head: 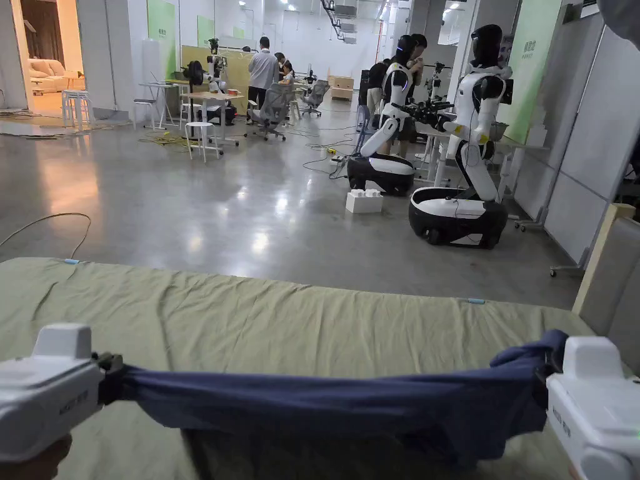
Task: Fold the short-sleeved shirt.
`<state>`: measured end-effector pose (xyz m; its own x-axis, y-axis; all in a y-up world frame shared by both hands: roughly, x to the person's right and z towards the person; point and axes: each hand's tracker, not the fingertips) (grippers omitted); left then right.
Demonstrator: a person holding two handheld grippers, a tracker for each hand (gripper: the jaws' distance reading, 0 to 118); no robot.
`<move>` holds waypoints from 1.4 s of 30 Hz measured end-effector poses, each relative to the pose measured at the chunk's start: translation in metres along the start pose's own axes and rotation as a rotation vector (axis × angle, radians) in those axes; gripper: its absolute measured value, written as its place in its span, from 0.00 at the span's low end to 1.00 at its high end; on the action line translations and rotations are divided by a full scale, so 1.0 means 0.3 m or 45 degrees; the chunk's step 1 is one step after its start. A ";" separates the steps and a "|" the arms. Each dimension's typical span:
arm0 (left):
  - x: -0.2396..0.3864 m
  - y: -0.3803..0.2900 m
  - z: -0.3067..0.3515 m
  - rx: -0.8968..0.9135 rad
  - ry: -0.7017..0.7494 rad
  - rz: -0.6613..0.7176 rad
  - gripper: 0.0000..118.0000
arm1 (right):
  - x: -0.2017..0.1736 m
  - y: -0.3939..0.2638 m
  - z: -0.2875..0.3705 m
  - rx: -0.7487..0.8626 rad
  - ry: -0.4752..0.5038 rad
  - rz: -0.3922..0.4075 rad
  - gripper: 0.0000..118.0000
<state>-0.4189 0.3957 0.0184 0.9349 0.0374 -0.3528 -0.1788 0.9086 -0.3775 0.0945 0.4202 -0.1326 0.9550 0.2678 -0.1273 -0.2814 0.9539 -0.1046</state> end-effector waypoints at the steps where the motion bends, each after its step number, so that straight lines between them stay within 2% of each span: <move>1: -0.006 -0.034 0.034 -0.007 -0.009 0.003 0.05 | 0.001 -0.023 0.038 0.002 -0.004 0.003 0.02; 9: -0.056 -0.225 0.276 -0.047 -0.027 0.080 0.05 | 0.015 -0.137 0.332 -0.035 0.008 0.008 0.02; 14: -0.073 -0.280 0.381 -0.078 -0.037 0.103 0.05 | 0.003 -0.189 0.474 -0.109 -0.007 0.107 0.02; 18: -0.095 -0.357 0.408 -0.133 -0.036 0.090 0.05 | 0.008 -0.254 0.567 -0.182 0.006 0.037 0.02; 19: -0.083 -0.379 0.423 -0.150 -0.035 0.085 0.05 | 0.002 -0.275 0.581 -0.210 0.002 0.054 0.02; 21: -0.065 -0.424 0.434 -0.222 -0.035 0.077 0.05 | -0.005 -0.324 0.601 -0.280 -0.005 0.072 0.02; 24: -0.065 -0.514 0.401 -0.332 -0.038 0.055 0.05 | -0.014 -0.419 0.609 -0.410 0.012 0.038 0.02; 26: -0.063 -0.562 0.368 -0.378 -0.047 0.048 0.05 | -0.029 -0.485 0.592 -0.495 0.035 0.067 0.02; 30: -0.039 -0.654 0.279 -0.523 -0.066 0.083 0.05 | -0.068 -0.616 0.539 -0.672 0.077 0.037 0.02; 36: 0.017 -0.718 0.188 -0.690 -0.084 0.109 0.05 | -0.134 -0.712 0.474 -0.781 0.072 0.063 0.03; 38: 0.019 -0.724 0.166 -0.714 -0.091 0.133 0.05 | -0.132 -0.724 0.462 -0.796 0.065 0.052 0.05; 39: 0.024 -0.722 0.161 -0.721 -0.085 0.136 0.06 | -0.134 -0.719 0.459 -0.802 0.064 0.047 0.11; 40: 0.031 -0.720 0.164 -0.717 -0.079 0.136 0.07 | -0.137 -0.708 0.458 -0.798 0.063 0.042 0.22; 41: 0.037 -0.710 0.166 -0.707 -0.071 0.131 0.13 | -0.140 -0.695 0.459 -0.779 0.057 0.036 0.37; 42: 0.045 -0.694 0.168 -0.683 -0.060 0.116 0.26 | -0.132 -0.683 0.460 -0.752 0.053 0.031 0.52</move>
<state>-0.3535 0.2281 0.1354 0.9188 0.1361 -0.3704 -0.3795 0.5618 -0.7351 0.1274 0.2328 0.0301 0.9466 0.2716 -0.1740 -0.3189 0.7070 -0.6313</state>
